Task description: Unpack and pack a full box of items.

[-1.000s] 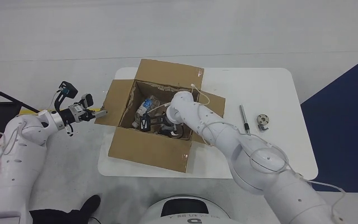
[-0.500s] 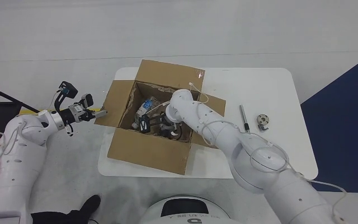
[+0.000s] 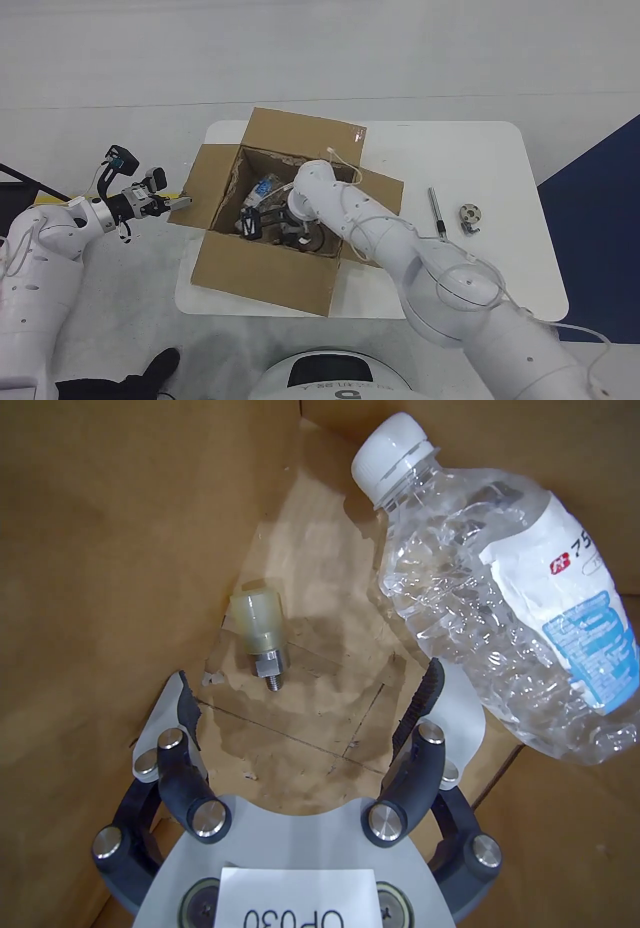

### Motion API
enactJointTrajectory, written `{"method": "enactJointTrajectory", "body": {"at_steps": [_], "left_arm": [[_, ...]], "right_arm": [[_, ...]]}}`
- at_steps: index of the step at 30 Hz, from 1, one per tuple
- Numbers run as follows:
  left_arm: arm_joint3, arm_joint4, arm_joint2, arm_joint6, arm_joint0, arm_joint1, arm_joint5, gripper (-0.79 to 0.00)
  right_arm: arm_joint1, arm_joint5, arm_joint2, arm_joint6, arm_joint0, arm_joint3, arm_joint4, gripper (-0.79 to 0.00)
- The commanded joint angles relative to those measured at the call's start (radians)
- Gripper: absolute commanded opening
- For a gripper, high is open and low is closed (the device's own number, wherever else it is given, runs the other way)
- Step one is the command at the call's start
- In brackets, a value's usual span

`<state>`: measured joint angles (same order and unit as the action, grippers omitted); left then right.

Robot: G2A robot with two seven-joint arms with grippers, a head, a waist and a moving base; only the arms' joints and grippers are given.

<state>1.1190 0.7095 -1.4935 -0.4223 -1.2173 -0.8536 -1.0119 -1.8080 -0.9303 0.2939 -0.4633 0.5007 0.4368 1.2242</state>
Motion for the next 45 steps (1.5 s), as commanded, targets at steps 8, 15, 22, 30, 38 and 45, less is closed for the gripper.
{"method": "enactJointTrajectory", "body": {"at_steps": [8, 15, 22, 30, 38, 45], "left_arm": [[0.000, 0.000, 0.000, 0.000, 0.000, 0.000, 0.000, 0.000], [0.000, 0.000, 0.000, 0.000, 0.000, 0.000, 0.000, 0.000], [0.000, 0.000, 0.000, 0.000, 0.000, 0.000, 0.000, 0.000], [0.000, 0.000, 0.000, 0.000, 0.000, 0.000, 0.000, 0.000], [0.000, 0.000, 0.000, 0.000, 0.000, 0.000, 0.000, 0.000], [0.000, 0.000, 0.000, 0.000, 0.000, 0.000, 0.000, 0.000]], "right_arm": [[-0.055, -0.003, -0.019, -0.010, -0.003, -0.057, 0.013, -0.400], [-0.087, 0.004, -0.022, -0.007, -0.013, -0.118, 0.017, -0.597], [-0.101, 0.015, -0.016, 0.023, -0.023, -0.173, 0.016, -0.785], [-0.074, 0.058, -0.019, 0.165, -0.027, -0.192, 0.072, -0.785], [-0.013, 0.133, -0.024, 0.352, -0.020, -0.177, 0.153, -0.785], [0.038, 0.128, -0.016, 0.383, 0.003, -0.092, 0.186, -0.785]]}}
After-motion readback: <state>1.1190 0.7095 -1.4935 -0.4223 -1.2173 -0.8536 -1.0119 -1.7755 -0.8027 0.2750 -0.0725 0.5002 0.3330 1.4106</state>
